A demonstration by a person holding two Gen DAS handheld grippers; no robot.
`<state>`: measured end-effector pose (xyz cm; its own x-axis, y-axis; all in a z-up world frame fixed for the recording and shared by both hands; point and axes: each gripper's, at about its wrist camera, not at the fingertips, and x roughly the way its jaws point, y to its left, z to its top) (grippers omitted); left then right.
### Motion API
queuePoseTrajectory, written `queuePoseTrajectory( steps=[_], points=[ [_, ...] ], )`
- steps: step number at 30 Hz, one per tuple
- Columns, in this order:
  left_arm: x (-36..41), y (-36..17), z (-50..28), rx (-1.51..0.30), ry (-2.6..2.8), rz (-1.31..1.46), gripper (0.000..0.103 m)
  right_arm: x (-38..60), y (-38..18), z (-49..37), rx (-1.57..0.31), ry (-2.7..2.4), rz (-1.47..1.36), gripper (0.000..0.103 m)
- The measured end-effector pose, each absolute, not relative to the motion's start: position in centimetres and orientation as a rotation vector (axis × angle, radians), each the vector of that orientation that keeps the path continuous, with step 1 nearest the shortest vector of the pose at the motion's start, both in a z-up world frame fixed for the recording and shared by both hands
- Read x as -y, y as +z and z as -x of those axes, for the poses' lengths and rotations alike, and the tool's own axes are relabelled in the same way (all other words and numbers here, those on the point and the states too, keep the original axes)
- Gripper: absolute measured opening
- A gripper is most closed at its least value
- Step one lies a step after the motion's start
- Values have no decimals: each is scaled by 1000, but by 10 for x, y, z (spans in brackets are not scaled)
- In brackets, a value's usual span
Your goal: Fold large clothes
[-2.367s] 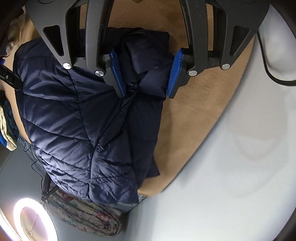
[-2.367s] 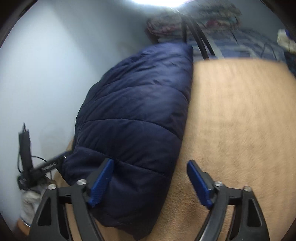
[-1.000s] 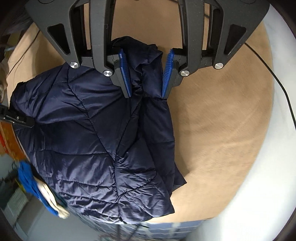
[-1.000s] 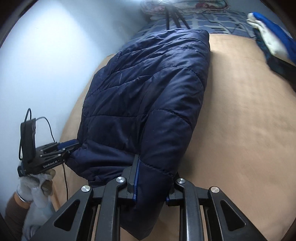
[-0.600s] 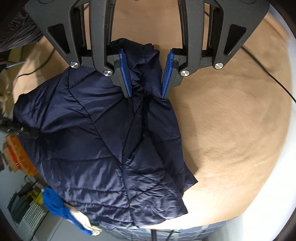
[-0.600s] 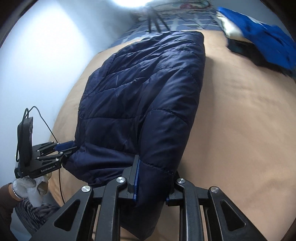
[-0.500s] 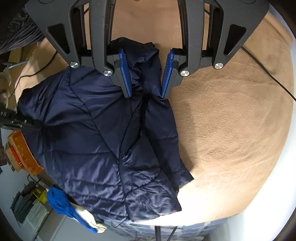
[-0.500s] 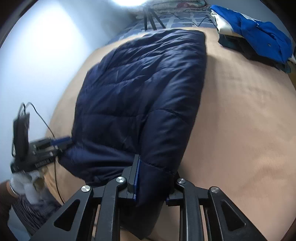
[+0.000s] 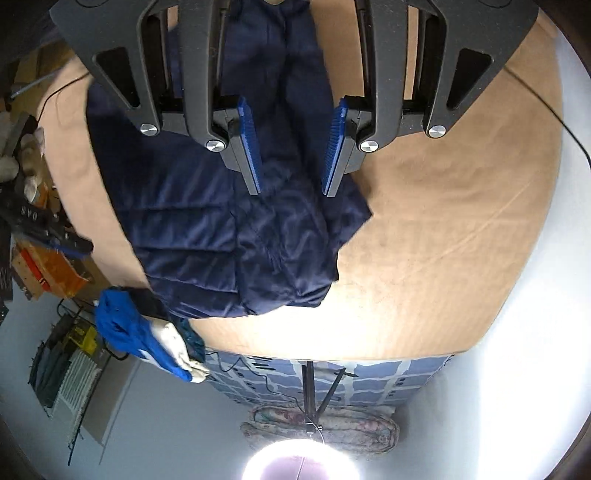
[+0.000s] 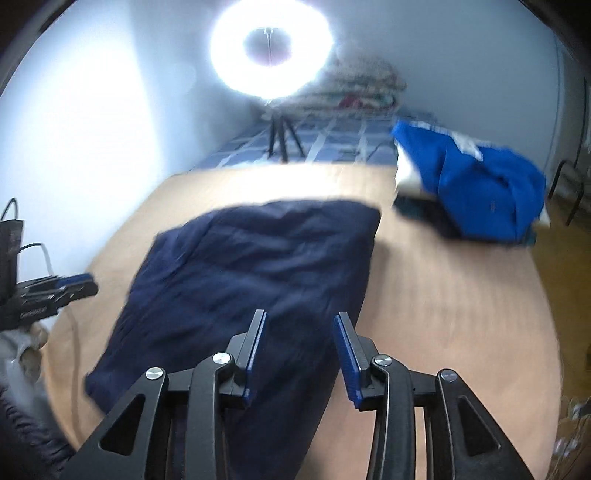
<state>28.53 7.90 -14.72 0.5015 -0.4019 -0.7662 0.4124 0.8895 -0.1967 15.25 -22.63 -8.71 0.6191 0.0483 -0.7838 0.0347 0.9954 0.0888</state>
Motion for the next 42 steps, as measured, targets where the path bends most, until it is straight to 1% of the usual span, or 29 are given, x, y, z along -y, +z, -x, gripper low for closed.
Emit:
queuePoseTrajectory(
  steps=[3,7,13,17,21,22,23,24,25,26,27,28,30,34,38,42],
  points=[
    [-68,-163,-299,-933,-477,-11,33,230,-96,-186,-876,-4,-69,36],
    [-61,-182,-316,-965,-452,8,33,228,-116,-238,-893,-23,-40,32],
    [-69,-213,-330,-1021,-418,4,33,200,-156,-308,-974,24,64,32],
    [-75,-228,-332,-1037,-407,-15,33,180,-191,-327,-1036,41,125,32],
    [-92,-225,-334,-1057,-434,36,34,180,-184,-320,-1043,34,137,33],
    [-98,-222,-335,-1065,-444,67,38,183,-179,-318,-1042,33,126,36],
    [-106,-219,-336,-1069,-460,105,50,188,-169,-310,-1030,31,104,40],
    [-114,-215,-337,-1066,-481,148,56,193,-160,-303,-1012,31,86,49],
    [-122,-211,-338,-1060,-499,191,67,199,-151,-293,-989,32,65,64],
    [-131,-208,-339,-1056,-516,238,74,206,-142,-282,-966,35,45,71],
    [-138,-207,-342,-1060,-534,292,76,216,-131,-265,-933,42,12,82],
    [-144,-207,-344,-1068,-547,331,79,225,-124,-251,-909,53,-21,90],
    [-157,-212,-353,-1106,-584,469,79,243,-119,-226,-898,81,-99,97],
    [-166,-236,-367,-1191,-635,673,81,276,-132,-188,-934,114,-261,101],
    [-159,-261,-374,-1298,-683,736,81,301,-161,-157,-976,148,-429,101],
    [-158,-278,-377,-1334,-719,820,81,316,-186,-142,-980,160,-571,101]
  ],
)
